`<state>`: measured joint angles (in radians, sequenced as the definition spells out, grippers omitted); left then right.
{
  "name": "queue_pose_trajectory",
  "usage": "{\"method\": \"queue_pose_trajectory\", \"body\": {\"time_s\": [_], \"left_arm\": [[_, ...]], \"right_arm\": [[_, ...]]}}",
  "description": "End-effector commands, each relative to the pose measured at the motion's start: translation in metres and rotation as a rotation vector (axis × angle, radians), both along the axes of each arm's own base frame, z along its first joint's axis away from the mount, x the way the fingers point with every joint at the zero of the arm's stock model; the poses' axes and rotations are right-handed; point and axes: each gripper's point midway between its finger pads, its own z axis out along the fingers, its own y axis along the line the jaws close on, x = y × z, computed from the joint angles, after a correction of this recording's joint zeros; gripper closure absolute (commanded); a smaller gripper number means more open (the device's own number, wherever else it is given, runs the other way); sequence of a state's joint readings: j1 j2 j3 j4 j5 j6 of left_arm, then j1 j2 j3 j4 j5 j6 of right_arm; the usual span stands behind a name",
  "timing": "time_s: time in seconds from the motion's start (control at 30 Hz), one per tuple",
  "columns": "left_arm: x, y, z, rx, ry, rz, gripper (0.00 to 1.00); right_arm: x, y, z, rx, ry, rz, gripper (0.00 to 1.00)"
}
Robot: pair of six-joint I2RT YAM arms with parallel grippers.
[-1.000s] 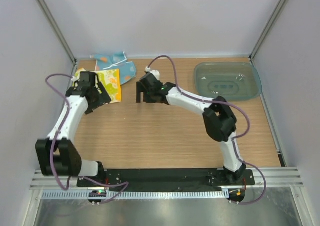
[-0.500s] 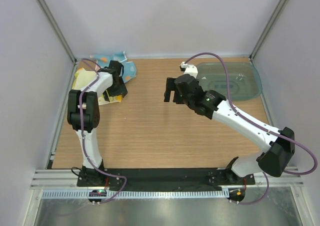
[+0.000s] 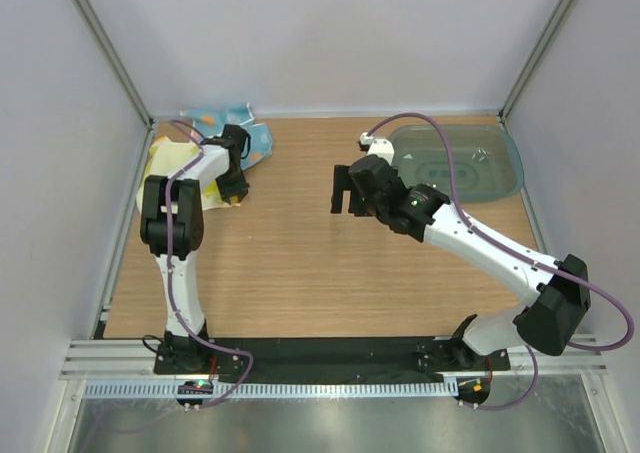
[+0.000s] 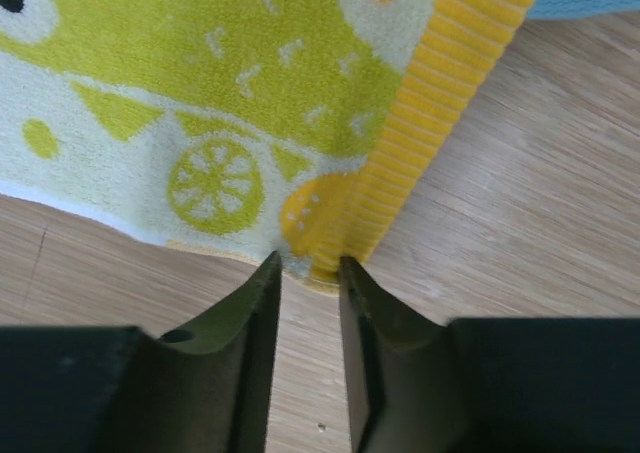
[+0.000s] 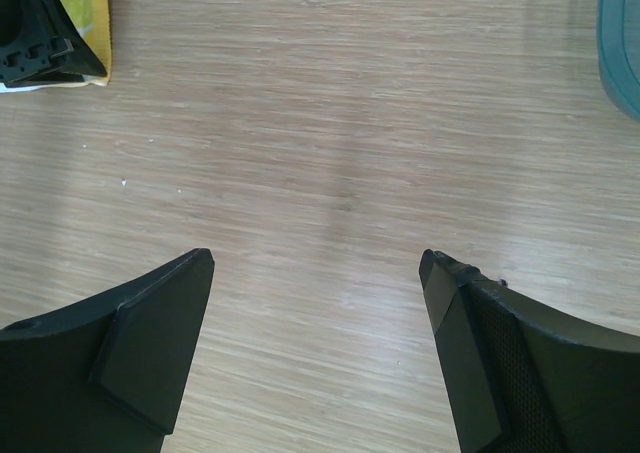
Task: Roll the towels
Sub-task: Grab a towel with the left arm
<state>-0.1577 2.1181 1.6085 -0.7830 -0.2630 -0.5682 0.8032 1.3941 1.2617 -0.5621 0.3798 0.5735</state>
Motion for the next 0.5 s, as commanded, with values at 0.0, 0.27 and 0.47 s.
{"method": "queue_pose_trajectory", "body": {"time_s": [0.0, 0.27, 0.47], "left_arm": [[0.006, -0.004, -0.003, -0.002, -0.001, -0.024, 0.72], [0.011, -0.005, 0.009, -0.004, -0.015, -0.04, 1.0], [0.005, -0.004, 0.1, 0.0, -0.122, -0.072, 1.0]], "right_arm": [[-0.004, -0.003, 0.002, -0.009, -0.011, 0.01, 0.07], [-0.009, -0.009, 0.001, -0.014, -0.007, 0.007, 0.07], [-0.011, -0.022, 0.019, -0.031, -0.038, -0.01, 0.07]]}}
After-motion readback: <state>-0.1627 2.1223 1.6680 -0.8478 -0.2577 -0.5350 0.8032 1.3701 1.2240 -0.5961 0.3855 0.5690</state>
